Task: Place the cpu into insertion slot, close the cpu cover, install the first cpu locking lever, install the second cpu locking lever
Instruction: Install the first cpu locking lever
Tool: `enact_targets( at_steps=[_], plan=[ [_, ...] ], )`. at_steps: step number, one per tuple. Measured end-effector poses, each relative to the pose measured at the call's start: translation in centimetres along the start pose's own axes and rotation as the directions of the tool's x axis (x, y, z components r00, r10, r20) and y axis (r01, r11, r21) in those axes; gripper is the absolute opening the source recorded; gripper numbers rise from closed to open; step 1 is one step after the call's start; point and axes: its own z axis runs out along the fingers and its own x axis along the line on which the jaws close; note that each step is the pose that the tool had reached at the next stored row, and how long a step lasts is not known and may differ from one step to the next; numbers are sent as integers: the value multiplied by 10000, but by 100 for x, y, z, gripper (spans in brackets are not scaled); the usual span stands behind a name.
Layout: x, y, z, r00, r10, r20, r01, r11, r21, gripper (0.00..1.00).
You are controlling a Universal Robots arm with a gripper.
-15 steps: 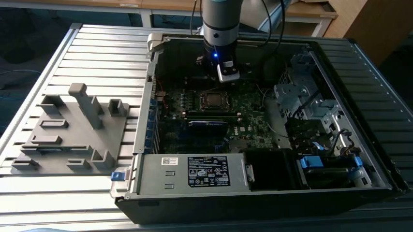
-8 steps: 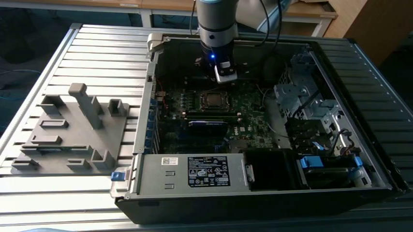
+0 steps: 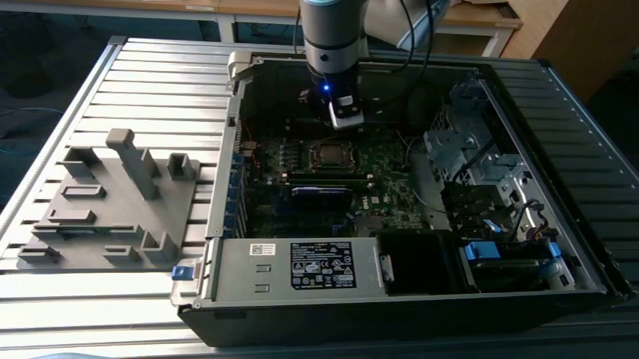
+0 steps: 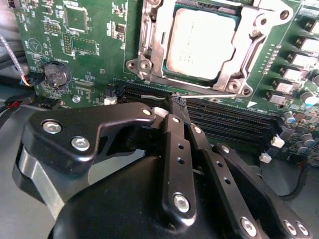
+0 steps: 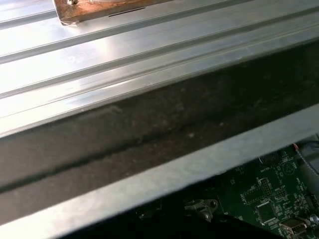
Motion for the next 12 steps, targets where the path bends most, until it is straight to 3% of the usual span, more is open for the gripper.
enact_targets(
  at_steps=[7, 9, 12],
  plan=[
    [16, -3, 28, 10000, -10, 57, 10, 10000, -4, 11],
    [15, -3, 33, 10000, -18, 84, 18, 10000, 28, 11],
    [14, -4, 42, 9999, -44, 161, 42, 9999, 139, 11]
  ],
)
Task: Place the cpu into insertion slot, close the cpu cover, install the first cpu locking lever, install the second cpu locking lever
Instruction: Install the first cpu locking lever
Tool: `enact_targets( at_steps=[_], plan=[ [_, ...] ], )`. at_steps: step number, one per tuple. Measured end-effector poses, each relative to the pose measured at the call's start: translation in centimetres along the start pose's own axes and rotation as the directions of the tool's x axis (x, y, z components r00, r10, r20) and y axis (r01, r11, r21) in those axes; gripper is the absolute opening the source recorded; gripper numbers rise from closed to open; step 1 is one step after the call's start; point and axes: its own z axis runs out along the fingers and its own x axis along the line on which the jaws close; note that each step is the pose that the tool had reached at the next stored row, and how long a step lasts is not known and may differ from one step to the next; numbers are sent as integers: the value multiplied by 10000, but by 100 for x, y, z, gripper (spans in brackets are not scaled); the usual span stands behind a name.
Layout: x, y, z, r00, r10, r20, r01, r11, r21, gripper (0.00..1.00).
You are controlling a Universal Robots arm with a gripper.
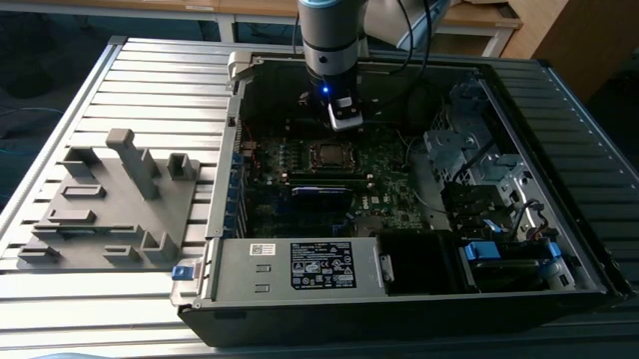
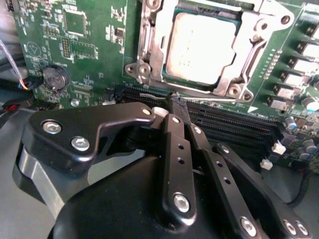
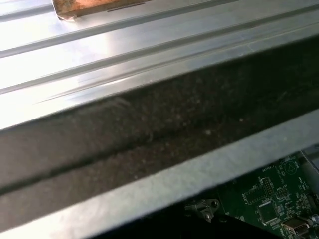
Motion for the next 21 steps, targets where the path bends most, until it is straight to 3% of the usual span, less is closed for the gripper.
enact_targets(
  at_steps=[2, 3, 21],
  plan=[
    [-3, 0, 8, 10000, -20, 58, 20, 10000, 83, 11],
    [-3, -1, 14, 10000, -25, 77, 24, 10000, 92, 11],
    [18, 42, 12, 9999, 146, 91, -147, 9998, 101, 11]
  ],
)
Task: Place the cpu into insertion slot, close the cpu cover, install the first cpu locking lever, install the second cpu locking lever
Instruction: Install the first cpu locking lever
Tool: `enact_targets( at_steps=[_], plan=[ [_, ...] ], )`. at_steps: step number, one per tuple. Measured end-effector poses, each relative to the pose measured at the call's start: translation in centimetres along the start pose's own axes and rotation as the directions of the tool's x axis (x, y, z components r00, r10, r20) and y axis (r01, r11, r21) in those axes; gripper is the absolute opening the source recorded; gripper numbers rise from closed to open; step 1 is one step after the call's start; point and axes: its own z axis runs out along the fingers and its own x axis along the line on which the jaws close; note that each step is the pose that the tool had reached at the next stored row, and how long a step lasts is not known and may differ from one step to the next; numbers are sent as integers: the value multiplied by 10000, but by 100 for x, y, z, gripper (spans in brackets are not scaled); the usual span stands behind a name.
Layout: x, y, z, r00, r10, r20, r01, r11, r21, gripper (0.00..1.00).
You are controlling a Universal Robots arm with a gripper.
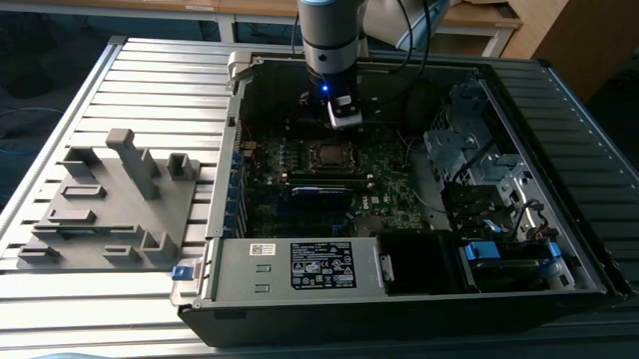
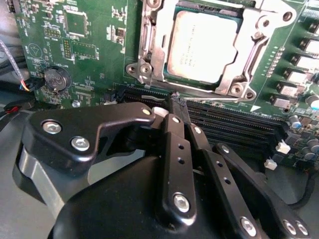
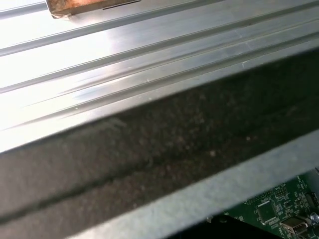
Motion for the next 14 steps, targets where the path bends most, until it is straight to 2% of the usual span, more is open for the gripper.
enact_targets(
  at_steps=[6, 7, 9, 10, 14],
  plan=[
    [7, 3, 3, 10000, 27, 9, -27, 10000, -17, 11],
    [10, 1, 6, 10000, 24, 48, -24, 10000, -33, 11],
    [18, -3, 18, 9998, 4, 188, -3, 10000, -92, 11],
    [19, -4, 21, 9998, 0, 216, 2, 9999, -102, 11],
    [19, -4, 22, 9998, 0, 220, 2, 9999, -104, 11]
  ],
)
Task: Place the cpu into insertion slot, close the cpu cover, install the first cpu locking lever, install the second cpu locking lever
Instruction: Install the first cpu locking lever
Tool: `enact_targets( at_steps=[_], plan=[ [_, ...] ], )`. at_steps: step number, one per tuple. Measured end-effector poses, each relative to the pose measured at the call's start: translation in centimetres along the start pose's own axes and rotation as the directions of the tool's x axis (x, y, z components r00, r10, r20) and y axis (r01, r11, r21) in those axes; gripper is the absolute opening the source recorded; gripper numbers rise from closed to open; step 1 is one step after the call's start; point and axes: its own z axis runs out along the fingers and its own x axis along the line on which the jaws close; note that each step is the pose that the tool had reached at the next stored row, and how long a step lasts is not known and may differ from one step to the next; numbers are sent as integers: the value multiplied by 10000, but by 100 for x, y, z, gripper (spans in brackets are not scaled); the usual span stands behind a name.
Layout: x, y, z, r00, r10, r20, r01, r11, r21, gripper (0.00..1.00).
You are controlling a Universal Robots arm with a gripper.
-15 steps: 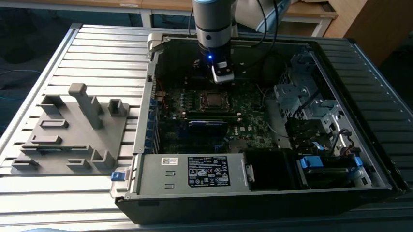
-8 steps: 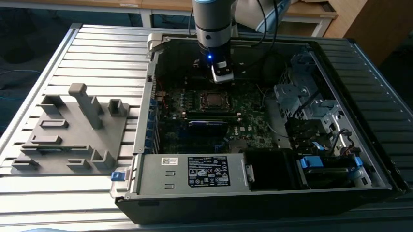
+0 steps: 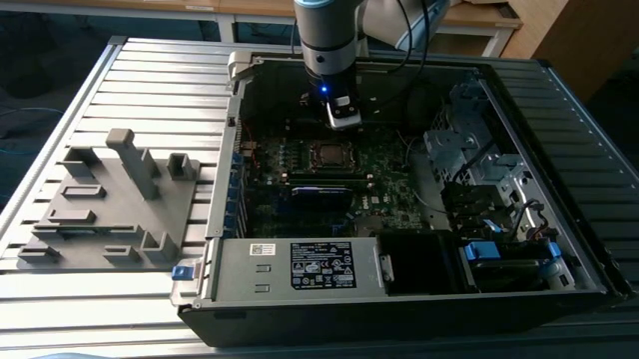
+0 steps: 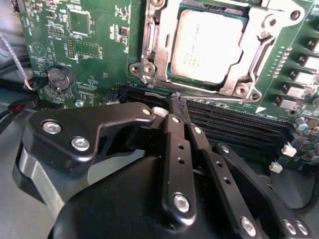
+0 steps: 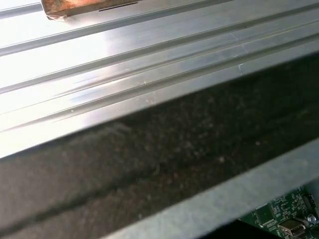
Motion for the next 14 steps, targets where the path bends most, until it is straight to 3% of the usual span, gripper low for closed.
enact_targets(
  at_steps=[4, 7, 8, 9, 14],
  plan=[
    [1, 0, 4, 10000, -5, 13, 5, 10000, 22, 11],
    [0, -1, 10, 10000, -25, 54, 24, 9999, 116, 11],
    [6, -10, 46, 9998, -62, 194, 58, 9998, 197, 11],
    [6, -11, 56, 9997, -68, 229, 64, 9998, 197, 11],
    [8, -12, 66, 9997, -74, 252, 69, 9998, 195, 11]
  ],
)
